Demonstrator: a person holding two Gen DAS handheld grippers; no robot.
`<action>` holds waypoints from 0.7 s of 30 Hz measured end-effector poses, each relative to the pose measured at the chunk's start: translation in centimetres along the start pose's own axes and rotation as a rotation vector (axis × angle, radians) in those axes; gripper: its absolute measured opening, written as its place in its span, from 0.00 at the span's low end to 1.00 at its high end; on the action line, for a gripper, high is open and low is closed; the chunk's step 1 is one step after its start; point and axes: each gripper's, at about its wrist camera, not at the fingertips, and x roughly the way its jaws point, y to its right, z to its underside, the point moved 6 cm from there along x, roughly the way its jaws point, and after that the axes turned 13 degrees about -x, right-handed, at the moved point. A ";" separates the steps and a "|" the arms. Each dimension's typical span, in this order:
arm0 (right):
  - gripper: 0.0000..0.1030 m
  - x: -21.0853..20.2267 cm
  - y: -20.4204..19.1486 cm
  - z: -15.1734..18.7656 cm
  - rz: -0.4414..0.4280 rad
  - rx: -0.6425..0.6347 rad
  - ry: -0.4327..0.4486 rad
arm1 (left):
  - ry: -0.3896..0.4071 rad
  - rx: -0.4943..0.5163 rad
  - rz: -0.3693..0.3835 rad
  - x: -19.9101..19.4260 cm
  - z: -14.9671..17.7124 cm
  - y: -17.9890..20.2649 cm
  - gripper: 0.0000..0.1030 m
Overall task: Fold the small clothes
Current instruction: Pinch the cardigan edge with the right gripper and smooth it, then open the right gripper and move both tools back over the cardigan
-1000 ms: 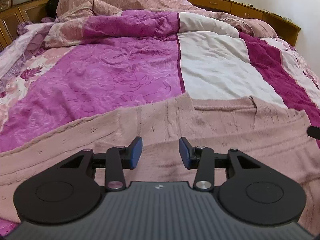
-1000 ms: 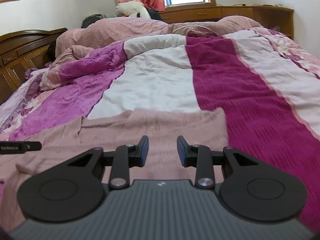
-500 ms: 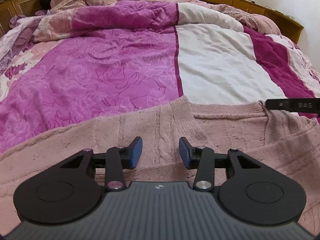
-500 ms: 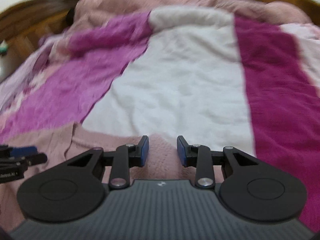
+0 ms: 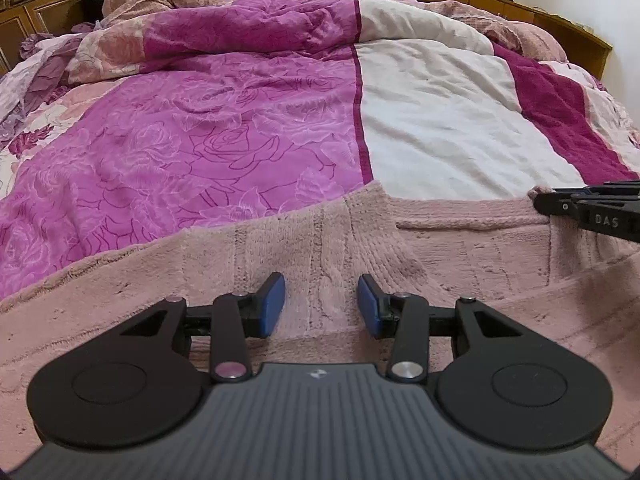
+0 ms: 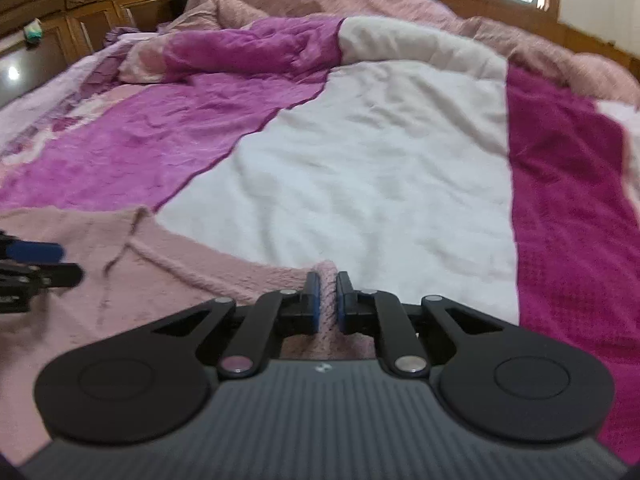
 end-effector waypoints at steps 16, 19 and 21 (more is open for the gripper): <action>0.54 -6.1 -1.6 -0.3 0.021 0.212 0.113 | 0.030 0.025 0.002 -1.9 -0.1 0.0 0.48; 0.54 -7.8 -2.4 0.7 0.022 0.248 0.119 | 0.055 0.044 0.016 -2.8 -0.5 0.5 0.48; 0.54 -8.7 -3.0 1.6 0.033 0.272 0.112 | 0.059 0.058 0.018 -2.6 -0.9 1.0 0.48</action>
